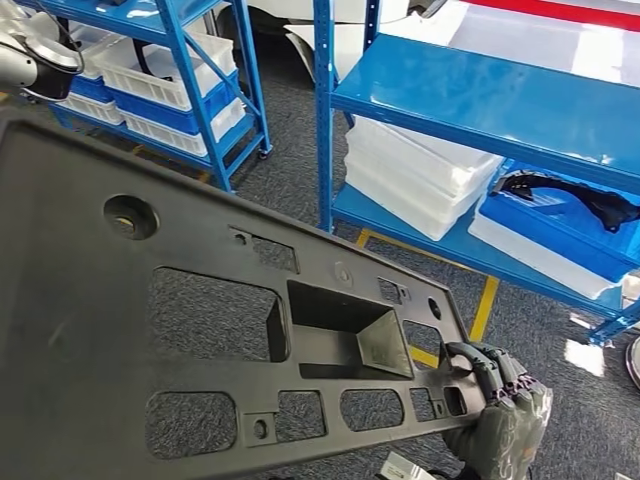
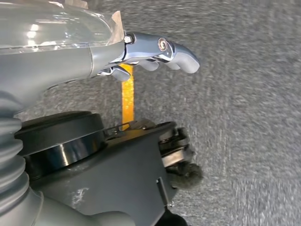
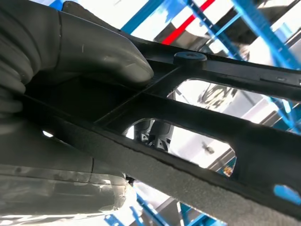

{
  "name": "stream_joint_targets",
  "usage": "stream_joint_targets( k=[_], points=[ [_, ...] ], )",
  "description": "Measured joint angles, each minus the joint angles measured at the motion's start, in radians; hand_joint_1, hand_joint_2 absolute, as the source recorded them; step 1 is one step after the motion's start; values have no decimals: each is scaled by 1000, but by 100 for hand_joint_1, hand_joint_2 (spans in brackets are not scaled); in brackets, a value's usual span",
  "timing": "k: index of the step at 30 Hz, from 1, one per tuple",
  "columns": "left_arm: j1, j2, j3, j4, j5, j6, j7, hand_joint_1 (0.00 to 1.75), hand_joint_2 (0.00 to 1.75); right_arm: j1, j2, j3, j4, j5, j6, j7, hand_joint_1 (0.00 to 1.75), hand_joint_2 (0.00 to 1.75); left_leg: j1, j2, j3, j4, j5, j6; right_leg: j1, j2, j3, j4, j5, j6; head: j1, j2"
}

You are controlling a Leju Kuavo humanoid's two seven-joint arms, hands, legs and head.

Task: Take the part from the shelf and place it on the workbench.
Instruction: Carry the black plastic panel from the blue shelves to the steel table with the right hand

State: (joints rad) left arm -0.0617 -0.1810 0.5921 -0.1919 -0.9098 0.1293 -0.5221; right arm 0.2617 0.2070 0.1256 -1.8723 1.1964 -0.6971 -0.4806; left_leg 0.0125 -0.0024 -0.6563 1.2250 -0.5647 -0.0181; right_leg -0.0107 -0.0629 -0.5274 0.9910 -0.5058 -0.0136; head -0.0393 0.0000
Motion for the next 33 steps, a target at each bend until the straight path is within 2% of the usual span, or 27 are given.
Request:
stream_joint_targets(
  k=[2, 3, 4, 6, 7, 9, 10, 11, 12, 13, 14, 15, 16, 17, 18, 19, 20, 22, 24, 26, 27, 28, 29, 30, 31, 33],
  points=[
    [-1, 0, 1, 0, 0, 1, 1, 0, 175, 0, 2, -4, -1, -1, 0, -2, 175, 175, -4, 37, 73, -137, 53, 5, 3, -18, -1, 5, -3, 7, 0, 0],
    [-3, 0, 1, 0, 0, 1, 1, 0, 175, 1, 3, -5, -2, -2, 0, -2, 175, 175, -7, 54, 94, -183, 65, 10, 6, -25, -2, 7, -3, 12, 0, 0],
    [-4, 0, 1, 0, 0, 1, 1, 0, 175, 1, 4, -7, -3, -2, 0, -2, 175, 175, -11, 65, 102, -204, 67, 16, 9, -32, -4, 9, -3, 17, 1, 0],
    [-2, 0, 1, 0, 0, 1, 1, 0, 175, 1, 4, -9, -5, -3, 0, -2, 175, 175, -14, 52, 96, -207, 68, 28, 11, -49, -6, 11, -3, 27, 2, 0],
    [0, 0, 1, 0, 0, 2, 1, 0, 175, 0, 5, -10, -5, -2, 0, -2, 175, 175, -12, 43, 94, -208, 71, 34, 9, -43, -6, 14, -9, 32, 2, 0],
    [1, 0, 1, 0, 0, 2, 1, 0, 175, 1, 5, -11, -7, -2, 0, -2, 175, 175, -8, 25, 90, -212, 79, 47, 4, -1, -25, 64, -51, 42, 3, 0],
    [-1, -1, 2, 0, 0, 2, 1, 0, 175, 1, 5, -11, -7, -2, 0, -2, 175, 175, -7, 15, 87, -212, 82, 52, 2, 28, -48, 121, -86, 44, 4, 0],
    [-2, -1, 2, 0, 0, 2, 1, 0, 175, 2, 5, -12, -8, -3, 0, -3, 175, 175, -8, 5, 84, -212, 84, 56, 2, 45, -77, 188, -120, 45, 4, 0],
    [-3, -1, 2, 0, -1, 2, 2, 0, 175, 3, 5, -12, -8, -3, 0, -3, 175, 175, -9, -6, 82, -212, 86, 59, 2, 52, -105, 251, -144, 46, 5, 0],
    [-2, -1, 2, 0, -2, 2, 3, 0, 175, 4, 5, -13, -8, -3, 0, -4, 175, 175, -10, -18, 81, -211, 87, 61, 2, 56, -121, 289, -151, 45, 4, 0],
    [-1, -1, 2, 0, -2, 3, 5, 0, 175, 4, 5, -14, -8, -3, 0, -5, 175, 175, -12, -29, 80, -211, 88, 62, 2, 58, -119, 287, -137, 43, 4, 0],
    [0, -1, 2, 0, -3, 3, 7, 0, 175, 5, 5, -15, -9, -4, 0, -6, 175, 175, -13, -42, 81, -211, 89, 62, 3, 62, -101, 251, -108, 41, 4, 0],
    [1, -1, 2, 0, -4, 4, 9, 0, 175, 5, 5, -16, -10, -4, 0, -7, 175, 175, -13, -54, 82, -211, 90, 61, 3, 74, -70, 186, -69, 37, 4, 0],
    [0, -1, 2, 0, -5, 4, 10, 0, 175, 5, 5, -16, -12, -5, 0, -8, 175, 175, -14, -65, 81, -210, 91, 59, 2, 98, -39, 119, -37, 32, 4, 0],
    [-1, -2, 2, 0, -5, 4, 11, 0, 175, 6, 5, -17, -14, -6, 0, -9, 175, 175, -14, -76, 78, -208, 93, 56, 2, 120, -16, 65, -15, 28, 4, 0],
    [-2, -2, 3, 0, -6, 5, 12, 0, 175, 6, 5, -18, -16, -6, 0, -10, 175, 175, -13, -86, 72, -207, 96, 51, 2, 136, -3, 30, -6, 24, 4, 0],
    [-1, -2, 3, 0, -7, 5, 13, 0, 175, 7, 5, -19, -18, -7, 0, -10, 175, 175, -11, -95, 65, -205, 99, 45, 3, 142, 0, 17, -8, 22, 3, 0],
    [1, -2, 4, 0, -9, 5, 15, 0, 175, 7, 7, -21, -20, -7, 0, -10, 175, 175, -10, -108, 53, -203, 103, 34, 0, 120, 0, 6, -8, 18, 4, 0],
    [1, -1, 4, 0, -9, 6, 16, 0, 175, 7, 10, -23, -22, -6, 0, -11, 175, 175, -13, -80, 35, -167, 77, 24, -6, 95, 1, -2, -4, 11, -1, 0],
    [-1, 0, 5, 0, -10, 6, 17, 0, 175, 9, 12, -25, -24, -6, 0, -12, 175, 175, -10, -31, -14, -57, 14, 12, -7, 66, 2, -4, -2, 7, -6, 0],
    [-1, 0, 6, 0, -12, 6, 17, 0, 175, 10, 13, -27, -25, -6, 0, -13, 175, 175, -7, -18, -43, 10, -15, 7, -7, 51, 2, -4, -3, 7, -7, 0],
    [0, 0, 8, 0, -13, 6, 18, 0, 175, 11, 13, -28, -25, -6, 0, -14, 175, 175, -3, -11, -62, 57, -30, 3, -6, 37, 2, -4, -3, 7, -6, 0],
    [1, 0, 10, 0, -14, 6, 19, 0, 175, 12, 13, -29, -25, -5, 0, -14, 175, 175, -1, -7, -64, 69, -27, -1, -6, 24, 2, -4, -4, 7, -6, 0],
    [2, 0, 13, 0, -14, 6, 20, 0, 175, 12, 13, -30, -25, -4, 0, -16, 175, 175, 2, -3, -48, 44, -7, -2, -7, 12, 3, -4, -5, 9, -7, 0],
    [2, 0, 15, 0, -15, 7, 21, 0, 175, 12, 14, -31, -26, -2, 0, -18, 175, 175, 3, 7, -14, -17, 25, -3, -7, 2, 6, -3, -7, 12, -7, 0],
    [0, 1, 19, 0, -16, 7, 23, 0, 175, 13, 17, -34, -30, 0, 0, -24, 175, 175, 0, 48, 55, -147, 71, 3, -4, -15, 10, -1, -11, 20, -6, 0]
  ],
)
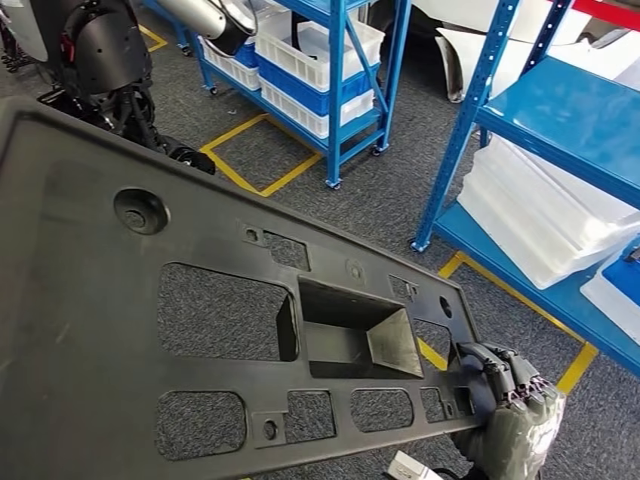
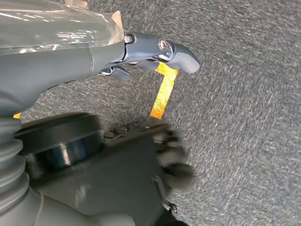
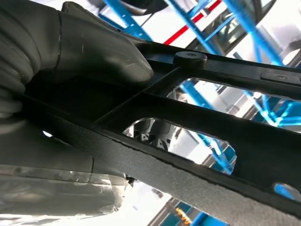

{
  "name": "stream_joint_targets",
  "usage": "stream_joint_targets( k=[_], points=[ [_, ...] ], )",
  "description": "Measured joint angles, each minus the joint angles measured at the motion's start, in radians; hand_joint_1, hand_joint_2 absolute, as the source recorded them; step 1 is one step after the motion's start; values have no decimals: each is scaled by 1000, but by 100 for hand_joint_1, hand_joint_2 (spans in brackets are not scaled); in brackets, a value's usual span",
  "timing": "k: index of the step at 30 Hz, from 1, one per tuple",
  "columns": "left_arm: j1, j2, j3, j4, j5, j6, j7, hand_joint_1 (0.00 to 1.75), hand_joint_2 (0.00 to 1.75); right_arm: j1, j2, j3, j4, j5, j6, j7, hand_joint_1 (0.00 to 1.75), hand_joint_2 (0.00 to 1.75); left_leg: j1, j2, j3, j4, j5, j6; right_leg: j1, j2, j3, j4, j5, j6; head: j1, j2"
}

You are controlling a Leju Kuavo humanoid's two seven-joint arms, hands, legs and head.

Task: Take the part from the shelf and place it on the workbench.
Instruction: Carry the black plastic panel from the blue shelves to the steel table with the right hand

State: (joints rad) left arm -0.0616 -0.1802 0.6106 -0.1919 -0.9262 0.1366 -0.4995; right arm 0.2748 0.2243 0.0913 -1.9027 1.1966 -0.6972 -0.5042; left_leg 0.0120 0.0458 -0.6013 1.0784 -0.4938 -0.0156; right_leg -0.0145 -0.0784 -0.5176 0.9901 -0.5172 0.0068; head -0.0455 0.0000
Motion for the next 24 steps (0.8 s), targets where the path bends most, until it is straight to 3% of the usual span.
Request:
stream_joint_targets(
  k=[2, 4, 6, 8, 9, 10, 11, 12, 14, 16, 17, 19, 20, 22, 24],
  points=[
    [-1, 0, 1, 0, -4, 0, 3, 0, 175, 2, 4, -4, -6, 2, 0, -10, 175, 175, -7, 24, 23, -52, 7, 14, 6, -16, 2, 2, -3, 11, 1, 0],
    [1, 0, 3, 0, -7, 0, 5, 0, 175, 4, 9, -7, -10, 2, 0, -20, 175, 175, -10, 7, 19, -54, 9, 31, 6, -33, 5, 0, -5, 22, 2, 0],
    [4, 0, 5, 0, -8, 0, 5, 0, 175, 6, 13, -11, -15, 2, 0, -29, 175, 175, -9, -14, 18, -58, 14, 45, 2, -8, -1, 27, -34, 30, 2, 0],
    [3, 0, 7, 0, -10, 0, 6, 0, 175, 10, 16, -16, -21, 0, 0, -36, 175, 175, -8, -34, 17, -59, 18, 57, 0, 46, -46, 135, -98, 32, 4, 0],
    [2, -1, 7, 0, -11, 0, 6, 0, 175, 13, 16, -20, -22, -1, 0, -38, 175, 175, -9, -45, 17, -59, 18, 60, 1, 62, -79, 207, -130, 31, 4, 0],
    [1, -1, 8, 0, -12, 0, 6, 0, 175, 15, 17, -23, -22, -1, 0, -40, 175, 175, -11, -57, 17, -59, 19, 63, 2, 69, -109, 267, -149, 29, 4, 0],
    [2, -1, 8, 0, -13, 0, 6, 0, 175, 17, 17, -26, -22, -2, 0, -41, 175, 175, -14, -70, 17, -59, 19, 64, 4, 72, -125, 295, -148, 26, 4, 0],
    [3, -1, 8, 0, -14, 0, 6, 0, 175, 18, 17, -28, -22, -4, 0, -42, 175, 175, -17, -83, 18, -59, 20, 65, 6, 75, -123, 285, -128, 22, 4, 0],
    [3, -2, 9, 0, -16, 0, 6, 0, 175, 21, 19, -30, -24, -8, 0, -46, 175, 175, -21, -109, 22, -59, 20, 65, 10, 100, -75, 166, -49, 7, 4, 0],
    [1, -4, 9, 0, -17, 0, 6, 0, 175, 24, 21, -33, -28, -13, 0, -51, 175, 175, -23, -132, 20, -56, 21, 63, 13, 136, -29, 53, 4, -7, 4, 0],
    [0, -6, 10, 0, -17, 0, 6, 0, 175, 25, 22, -35, -30, -14, 0, -53, 175, 175, -22, -140, 16, -55, 23, 61, 14, 147, -20, 27, 9, -12, 3, 0],
    [3, -6, 10, 0, -18, 0, 6, 0, 175, 25, 25, -38, -33, -15, 0, -56, 175, 175, -22, -155, 7, -56, 27, 52, 14, 136, -15, 11, 6, -13, 3, 0],
    [4, -5, 10, 0, -18, 0, 6, 0, 175, 25, 28, -39, -34, -15, 0, -57, 175, 175, -23, -151, 3, -53, 25, 48, 11, 126, -13, 4, 7, -14, 3, 0],
    [4, -4, 11, 0, -18, 1, 6, 0, 175, 27, 33, -42, -37, -16, 0, -59, 175, 175, -24, -113, -20, -4, -10, 36, 4, 102, -9, -7, 12, -16, 0, 0],
    [1, -3, 12, 0, -18, 1, 6, 0, 175, 29, 36, -45, -39, -19, 0, -62, 175, 175, -15, -71, -77, 117, -74, 22, 2, 75, -8, -9, 12, -18, -2, 0]
  ],
)
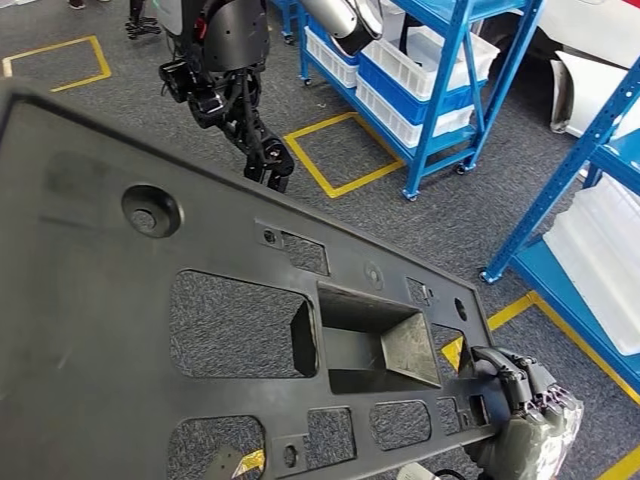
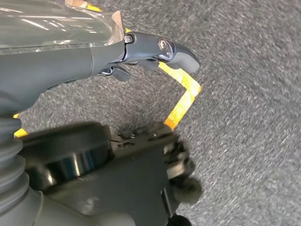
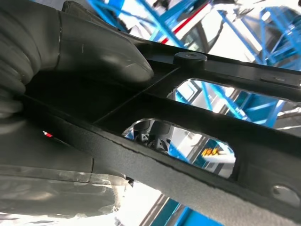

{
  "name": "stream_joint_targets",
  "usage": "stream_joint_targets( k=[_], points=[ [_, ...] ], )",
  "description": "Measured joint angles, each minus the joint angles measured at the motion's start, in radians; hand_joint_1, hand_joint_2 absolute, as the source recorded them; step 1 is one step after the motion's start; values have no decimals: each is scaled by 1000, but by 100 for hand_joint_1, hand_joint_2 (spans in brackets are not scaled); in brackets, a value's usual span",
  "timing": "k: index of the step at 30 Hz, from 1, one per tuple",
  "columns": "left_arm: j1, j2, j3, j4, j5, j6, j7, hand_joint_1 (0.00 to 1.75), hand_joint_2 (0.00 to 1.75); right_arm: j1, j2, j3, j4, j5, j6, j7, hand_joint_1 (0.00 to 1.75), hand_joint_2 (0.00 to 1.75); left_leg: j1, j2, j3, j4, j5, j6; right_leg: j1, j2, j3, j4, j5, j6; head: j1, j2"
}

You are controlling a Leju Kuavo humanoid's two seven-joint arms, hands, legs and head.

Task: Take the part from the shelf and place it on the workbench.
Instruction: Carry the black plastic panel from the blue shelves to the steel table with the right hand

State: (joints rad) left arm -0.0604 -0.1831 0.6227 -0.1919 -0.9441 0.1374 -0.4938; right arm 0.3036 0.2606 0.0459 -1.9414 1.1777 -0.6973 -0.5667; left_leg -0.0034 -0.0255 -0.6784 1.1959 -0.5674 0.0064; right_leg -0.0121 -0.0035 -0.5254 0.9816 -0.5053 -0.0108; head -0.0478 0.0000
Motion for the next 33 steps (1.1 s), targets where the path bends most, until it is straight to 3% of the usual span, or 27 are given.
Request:
stream_joint_targets(
  k=[2, 3, 6, 7, 10, 11, 13, 15, 17, 19, 20, 21, 22, 24, 26, 28, 30, 32, 33],
  points=[
    [0, 0, 1, 0, -1, 0, 0, 0, 175, 1, 1, -2, 0, -2, 0, -4, 175, 175, 12, 12, -46, 98, -29, -12, -1, -27, 0, 0, -2, 2, 0, 0],
    [1, 0, 2, 0, -1, 0, 0, 0, 175, 1, 1, -3, 0, -2, 0, -6, 175, 175, 17, 17, -44, 96, -17, -18, -2, -39, 2, 1, -4, 5, 0, 0],
    [1, 1, 4, 0, -2, 0, 0, 0, 175, 1, 2, -3, 0, 0, 0, -9, 175, 175, 27, 53, 47, -77, 75, -29, -7, -68, 11, 6, -15, 20, 0, 0],
    [1, 1, 5, 0, -2, 0, 0, 0, 175, 0, 3, -3, 0, 0, 0, -10, 175, 175, 27, 67, 70, -123, 93, -31, -8, -73, 14, 7, -18, 24, 0, 0],
    [0, 0, 5, 0, -2, 0, 0, 0, 175, 0, 4, -3, -1, 0, 0, -11, 175, 175, 22, 89, 86, -150, 89, -33, -5, -78, 15, 9, -21, 29, -1, 0],
    [-1, 0, 5, 0, -2, 0, 0, 0, 175, 0, 4, -3, -1, 0, 0, -11, 175, 175, 19, 93, 87, -154, 87, -30, -4, -80, 15, 10, -22, 31, -1, 0],
    [1, 0, 8, 0, -3, 0, 0, 0, 175, -1, 4, -3, -2, 2, 0, -12, 175, 175, 13, 76, 83, -160, 86, -4, -3, -94, 19, 12, -29, 44, -1, 0],
    [3, 0, 11, 0, -4, 0, 0, 0, 175, -2, 4, -2, -3, 3, 0, -13, 175, 175, 13, 47, 79, -161, 89, 25, -7, -69, 9, 52, -65, 53, 2, 0],
    [0, 0, 13, 0, -6, 1, 0, 0, 175, -1, 4, -3, -3, 2, 0, -12, 175, 175, 10, 27, 78, -162, 91, 36, -7, -21, -46, 176, -133, 51, 4, 0],
    [-1, 0, 13, 0, -9, 0, 0, 0, 175, 0, 4, -4, -3, 3, 0, -10, 175, 175, 4, 3, 78, -161, 92, 41, -2, -6, -106, 296, -171, 45, 5, 0],
    [-1, 0, 14, 0, -9, 0, 0, 0, 175, -1, 4, -3, -3, 4, 0, -9, 175, 175, 1, -9, 79, -161, 93, 42, 0, -3, -117, 309, -161, 40, 5, 0],
    [0, 0, 14, 0, -10, 0, 0, 0, 175, -1, 4, -3, -3, 4, 0, -7, 175, 175, -2, -23, 80, -161, 93, 43, 4, 1, -108, 280, -132, 34, 5, 0],
    [0, -1, 14, 0, -10, 0, 0, 0, 175, -1, 4, -3, -3, 4, 0, -6, 175, 175, -4, -36, 82, -161, 93, 43, 8, 14, -85, 220, -90, 25, 5, 0],
    [-2, -3, 14, 0, -10, 0, 0, 0, 175, -1, 4, -3, -3, 4, 0, -5, 175, 175, -6, -60, 83, -160, 94, 42, 13, 61, -36, 96, -23, 7, 4, 0],
    [-3, -5, 15, 0, -11, 0, 0, 0, 175, -2, 4, -2, -4, 5, 0, -5, 175, 175, -3, -78, 76, -159, 98, 36, 15, 86, -17, 42, -9, -2, 4, 0],
    [-1, -5, 15, 0, -11, 0, 0, 0, 175, -4, 4, 0, -6, 5, 0, -5, 175, 175, -2, -88, 67, -159, 101, 27, 14, 66, -12, 24, -8, -3, 6, 0],
    [-1, -4, 15, 0, -11, 0, 0, 0, 175, -4, 5, 2, -7, 5, 0, -5, 175, 175, -4, -55, 53, -133, 80, 18, 8, 41, -5, 8, -3, -4, 4, 0],
    [-3, -3, 15, 0, -11, 1, 0, 0, 175, -2, 6, 3, -8, 5, 0, -5, 175, 175, -1, -8, 10, -36, 22, 5, 6, 14, -2, 2, -1, -5, 2, 0],
    [-4, -3, 15, 0, -11, 1, 0, 0, 175, -2, 6, 3, -9, 5, 0, -5, 175, 175, 4, 3, -20, 28, -7, -2, 6, -1, -2, 2, -2, -5, 2, 0]
  ],
)
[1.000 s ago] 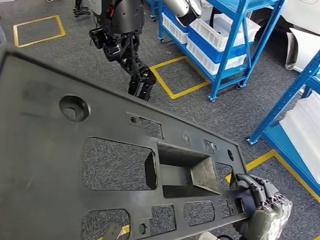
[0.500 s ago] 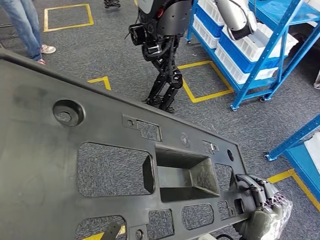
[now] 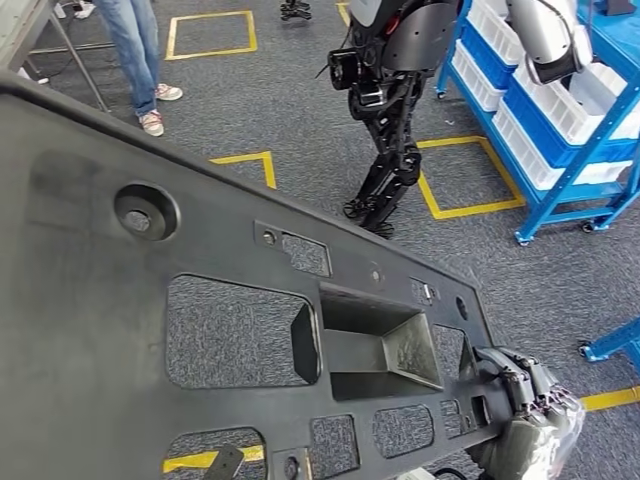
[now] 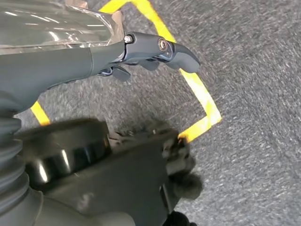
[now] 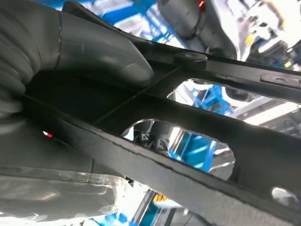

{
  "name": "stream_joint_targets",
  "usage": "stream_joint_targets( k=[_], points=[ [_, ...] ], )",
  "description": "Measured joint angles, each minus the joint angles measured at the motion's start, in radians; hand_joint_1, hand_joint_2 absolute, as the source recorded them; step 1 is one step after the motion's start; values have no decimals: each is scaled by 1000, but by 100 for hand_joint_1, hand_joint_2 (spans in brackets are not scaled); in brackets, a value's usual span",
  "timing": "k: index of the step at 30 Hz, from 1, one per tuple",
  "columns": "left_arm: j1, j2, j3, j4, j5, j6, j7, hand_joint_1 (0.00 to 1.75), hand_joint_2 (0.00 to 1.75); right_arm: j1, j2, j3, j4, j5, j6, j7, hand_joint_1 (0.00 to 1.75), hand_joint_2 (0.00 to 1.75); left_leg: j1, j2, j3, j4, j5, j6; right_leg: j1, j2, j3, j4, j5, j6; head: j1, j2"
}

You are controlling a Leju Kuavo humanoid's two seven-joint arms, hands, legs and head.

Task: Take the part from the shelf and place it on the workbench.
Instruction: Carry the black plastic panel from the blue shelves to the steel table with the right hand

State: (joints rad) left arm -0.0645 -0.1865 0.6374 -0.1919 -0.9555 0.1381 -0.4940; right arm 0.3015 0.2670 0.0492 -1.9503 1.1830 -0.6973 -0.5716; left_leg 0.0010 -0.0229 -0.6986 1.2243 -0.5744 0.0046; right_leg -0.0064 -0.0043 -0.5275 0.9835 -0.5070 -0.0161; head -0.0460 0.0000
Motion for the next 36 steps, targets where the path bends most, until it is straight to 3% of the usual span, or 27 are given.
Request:
stream_joint_targets(
  k=[2, 3, 5, 7, 8, 10, 12, 13, 15, 16, 17, 18, 19, 21, 22, 23, 25, 26, 28, 30, 32, 33, 34, 36],
  points=[
    [1, 0, 0, 0, -1, 0, 0, 0, 175, 0, 0, 0, 0, 0, 0, 0, 175, 175, 11, 10, -31, 72, -18, -12, -1, -29, 0, 0, -2, 2, 0, 0],
    [2, 1, 0, 0, -2, 0, 0, 0, 175, 0, 0, 0, 0, 0, 0, 0, 175, 175, 16, 15, -20, 54, -1, -17, -1, -41, 1, 1, -4, 5, 0, 0],
    [3, 2, 0, 0, -2, 0, 0, 0, 175, 0, 0, 1, 0, 0, 0, 0, 175, 175, 22, 43, 47, -67, 57, -24, -4, -63, 7, 3, -10, 15, 0, 0],
    [0, 2, 0, 0, -4, 0, 0, 0, 175, -1, 0, 1, 0, 0, 0, 0, 175, 175, 17, 74, 98, -167, 86, -16, -1, -81, 10, 8, -18, 29, 0, 0],
    [0, 2, 0, 0, -5, 0, 0, 0, 175, -1, 0, 2, -1, -1, 0, 0, 175, 175, 13, 81, 106, -185, 86, -8, 1, -88, 11, 9, -20, 35, 1, 0],
    [3, 2, 1, 0, -5, 0, 0, 0, 175, -3, 0, 3, -1, -1, 0, 0, 175, 175, 7, 66, 103, -188, 87, 10, -1, -101, 16, 8, -22, 46, 1, 0],
    [5, 3, 1, 0, -6, 1, 0, 0, 175, -5, 0, 6, -2, -1, 0, 0, 175, 175, 7, 48, 103, -191, 90, 25, -8, -70, 10, 31, -47, 55, 1, 0],
    [3, 3, 1, 0, -6, 1, 0, 0, 175, -4, 0, 6, -2, -1, 0, 0, 175, 175, 8, 38, 104, -193, 92, 31, -10, -44, -7, 72, -74, 57, 2, 0],
    [0, 3, 1, 0, -7, 1, 0, 0, 175, -3, -1, 6, -2, -1, 0, 0, 175, 175, 5, 18, 104, -193, 92, 40, -9, -9, -69, 206, -138, 54, 3, 0],
    [0, 3, 2, 0, -7, 1, 0, 0, 175, -3, -2, 5, -2, -1, 0, 0, 175, 175, 2, 6, 104, -193, 92, 42, -8, -5, -101, 268, -157, 51, 3, 0],
    [0, 3, 2, 0, -7, 1, 0, 0, 175, -3, -2, 5, -1, -1, 0, 0, 175, 175, -1, -6, 105, -192, 92, 43, -6, -3, -121, 300, -158, 48, 3, 0],
    [1, 3, 2, 0, -7, 1, 0, 0, 175, -3, -2, 5, -1, -1, 0, 0, 175, 175, -4, -19, 106, -192, 93, 44, -4, 0, -123, 294, -139, 43, 3, 0],
    [2, 3, 2, 0, -7, 1, 0, 0, 175, -3, -3, 5, 0, -1, 0, 0, 175, 175, -6, -33, 108, -192, 93, 45, -1, 7, -108, 250, -102, 37, 2, 0],
    [1, 1, 2, 0, -8, 1, 0, 0, 175, -3, -3, 5, -1, -1, 0, 0, 175, 175, -7, -58, 110, -191, 93, 44, 6, 46, -57, 117, -25, 21, 2, 0],
    [0, 0, 2, 0, -8, 1, 0, 0, 175, -3, -3, 5, -1, -1, 0, 0, 175, 175, -6, -69, 109, -191, 93, 43, 8, 65, -38, 68, -2, 15, 2, 0],
    [-1, -1, 2, 0, -8, 1, 0, 0, 175, -3, -3, 6, -2, -1, 0, 0, 175, 175, -4, -78, 105, -191, 95, 41, 10, 77, -28, 41, 5, 10, 2, 0],
    [2, -2, 2, 0, -8, 1, 0, 0, 175, -4, -3, 7, -3, -1, 0, 0, 175, 175, -1, -95, 99, -194, 100, 31, 11, 68, -21, 21, 3, 6, 3, 0],
    [3, -1, 2, 0, -8, 1, 0, 0, 175, -5, -3, 8, -3, -1, 0, 0, 175, 175, -2, -93, 97, -194, 99, 27, 9, 56, -17, 11, 5, 5, 3, 0],
    [3, 0, 3, 0, -8, 2, 0, 0, 175, -5, -3, 10, -3, 0, 0, 0, 175, 175, -5, -59, 78, -156, 70, 18, 3, 31, -8, -8, 12, 3, 1, 0],
    [0, 0, 3, 0, -8, 2, 0, 0, 175, -4, -2, 11, -3, 0, 0, 0, 175, 175, 0, -13, 27, -47, 11, 7, 2, 4, -4, -14, 14, 1, 0, 0],
    [1, 1, 4, 0, -8, 2, 0, 0, 175, -4, -2, 12, -2, 1, 0, 1, 175, 175, 10, 5, -21, 51, -21, -5, 1, -24, -3, -13, 12, 3, 0, 0],
    [3, 1, 4, 0, -8, 2, 0, 0, 175, -4, -2, 12, -2, 2, 0, 1, 175, 175, 15, 11, -22, 55, -12, -10, 0, -37, -2, -12, 10, 5, 0, 0],
    [4, 2, 4, 0, -8, 2, 0, 0, 175, -4, -2, 12, -2, 2, 0, 2, 175, 175, 19, 18, -4, 21, 13, -14, -1, -48, -1, -10, 7, 9, -1, 0],
    [3, 3, 5, 0, -8, 2, 0, 0, 175, -4, -2, 13, -2, 3, 0, 3, 175, 175, 20, 56, 62, -106, 70, -21, -2, -67, 2, -3, -2, 21, -1, 0]
  ],
)
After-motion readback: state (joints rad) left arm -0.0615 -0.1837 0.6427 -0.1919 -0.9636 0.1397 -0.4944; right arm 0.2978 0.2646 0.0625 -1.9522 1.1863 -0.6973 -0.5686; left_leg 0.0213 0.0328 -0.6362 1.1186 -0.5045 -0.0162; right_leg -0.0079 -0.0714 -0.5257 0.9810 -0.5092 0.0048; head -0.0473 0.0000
